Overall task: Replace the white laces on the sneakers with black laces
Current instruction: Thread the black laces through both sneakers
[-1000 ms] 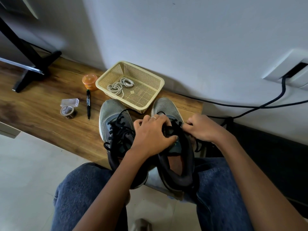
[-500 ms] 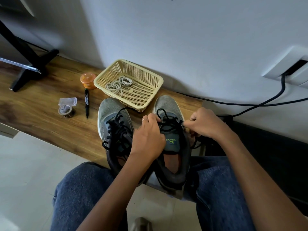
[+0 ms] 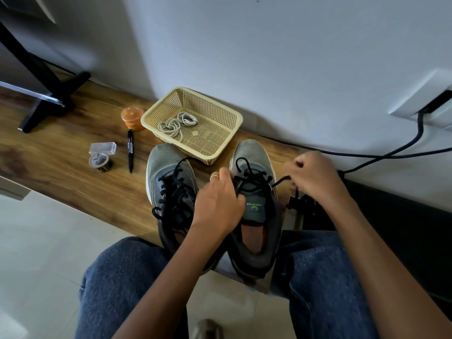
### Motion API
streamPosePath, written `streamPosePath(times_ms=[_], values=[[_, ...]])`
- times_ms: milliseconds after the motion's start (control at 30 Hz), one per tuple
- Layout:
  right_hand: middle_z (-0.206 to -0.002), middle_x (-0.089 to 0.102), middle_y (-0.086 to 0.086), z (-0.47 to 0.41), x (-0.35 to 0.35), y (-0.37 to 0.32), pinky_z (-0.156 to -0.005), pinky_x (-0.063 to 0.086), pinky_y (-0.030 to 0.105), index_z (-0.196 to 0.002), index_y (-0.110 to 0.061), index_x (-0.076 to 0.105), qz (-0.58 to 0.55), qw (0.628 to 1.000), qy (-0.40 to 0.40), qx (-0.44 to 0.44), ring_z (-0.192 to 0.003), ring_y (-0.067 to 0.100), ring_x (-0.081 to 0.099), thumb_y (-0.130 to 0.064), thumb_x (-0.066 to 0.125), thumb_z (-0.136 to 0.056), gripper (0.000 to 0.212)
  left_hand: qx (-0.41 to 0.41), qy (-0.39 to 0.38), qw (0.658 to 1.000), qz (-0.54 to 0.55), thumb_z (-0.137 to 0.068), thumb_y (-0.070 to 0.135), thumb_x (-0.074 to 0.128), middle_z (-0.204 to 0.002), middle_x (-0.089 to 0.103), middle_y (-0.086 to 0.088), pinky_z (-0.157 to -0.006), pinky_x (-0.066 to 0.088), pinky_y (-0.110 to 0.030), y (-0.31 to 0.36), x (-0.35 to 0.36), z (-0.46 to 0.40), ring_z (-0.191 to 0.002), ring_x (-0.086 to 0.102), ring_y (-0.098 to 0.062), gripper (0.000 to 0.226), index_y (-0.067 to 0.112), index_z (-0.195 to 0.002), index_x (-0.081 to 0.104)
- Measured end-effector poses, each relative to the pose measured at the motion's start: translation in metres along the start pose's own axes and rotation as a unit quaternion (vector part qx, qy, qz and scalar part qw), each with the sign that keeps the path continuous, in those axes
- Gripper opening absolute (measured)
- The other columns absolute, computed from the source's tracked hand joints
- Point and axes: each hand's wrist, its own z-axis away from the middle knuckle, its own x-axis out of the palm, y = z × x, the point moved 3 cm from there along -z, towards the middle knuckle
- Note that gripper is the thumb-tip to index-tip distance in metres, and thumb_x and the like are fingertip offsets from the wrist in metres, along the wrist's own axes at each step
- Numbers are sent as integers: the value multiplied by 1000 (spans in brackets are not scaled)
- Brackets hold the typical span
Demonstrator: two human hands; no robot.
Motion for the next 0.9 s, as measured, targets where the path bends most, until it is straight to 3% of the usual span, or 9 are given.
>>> streamPosePath(times_ms=[100, 167, 233, 400, 500, 600, 667, 767, 900], values=[[-77, 68, 17, 0, -13, -6, -67, 54, 34, -81, -2, 62, -177, 979, 99, -10, -70, 25, 66, -5, 38, -92, 27, -8, -18, 999, 40, -94, 39, 48, -112, 54, -1, -92, 43, -35, -1, -7, -1, -102, 55, -20, 34, 18, -122, 48], [-85, 69, 12, 1, -14, -8, -77, 57, 30, -84, -9, 61, -342, 937, 72, 15, -86, 23, 70, 7, 34, -88, 32, 1, -11, 998, 63, -97, 36, 43, -101, 60, 4, -95, 42, -40, -5, -16, -3, -95, 58, -17, 24, 23, -113, 54], [-92, 71, 11, 3, -11, -8, -83, 57, 28, -89, -9, 62, -382, 924, 19, 10, -92, 19, 71, 15, 37, -86, 34, 23, 10, 999, 27, -98, 30, 42, -92, 62, 13, -99, 30, -36, -14, -27, -5, -89, 57, -9, 18, 30, -107, 58], [-90, 73, 13, 12, -7, -12, -79, 59, 28, -95, -3, 68, -379, 922, -66, -38, -88, 21, 72, 8, 63, -85, 15, 61, 55, 996, -35, -89, 40, 58, -95, 58, 18, -87, 10, -26, -31, -39, -7, -106, 46, -9, 6, 36, -92, 61], [-93, 73, 14, 18, -1, -22, -72, 59, 26, -102, 1, 66, -357, 924, -121, -58, -83, 22, 73, 2, 60, -89, 14, 81, 64, 994, -23, -79, 64, 58, -83, 58, 19, -94, 18, -34, -26, -39, -5, -98, 43, -7, 31, 35, -79, 64], [-87, 75, 10, 23, 4, -30, -61, 57, 23, -97, -4, 65, -284, 942, -146, -98, -73, 21, 73, -2, 64, -88, 9, 85, 19, 994, -62, -71, 75, 58, -80, 62, 20, -87, 15, -31, -21, -33, -1, -95, 43, -3, 40, 37, -79, 66], [-79, 75, 4, 25, 9, -31, -60, 54, 23, -90, -9, 66, -214, 956, -160, -118, -69, 16, 72, -7, 70, -84, 7, 75, -2, 996, -44, -75, 68, 62, -77, 64, 21, -84, 14, -30, -20, -33, 1, -93, 49, 1, 32, 37, -82, 67], [-73, 73, -2, 25, 15, -32, -68, 53, 26, -79, -19, 72, -109, 971, -169, -131, -69, 9, 68, -14, 77, -78, 7, 43, -32, 998, 16, -83, 51, 66, -73, 66, 19, -95, 22, -33, -24, -34, 0, -87, 60, 3, 17, 34, -83, 69], [-75, 63, -13, 23, 18, -36, -58, 38, 5, -77, -21, 75, -39, 977, -157, -141, -63, -12, 54, -15, 80, -76, 8, 5, -82, 993, 85, -86, 36, 69, -73, 71, 16, -105, 35, -41, -34, -28, -5, -86, 64, 1, 14, 40, -74, 64]])
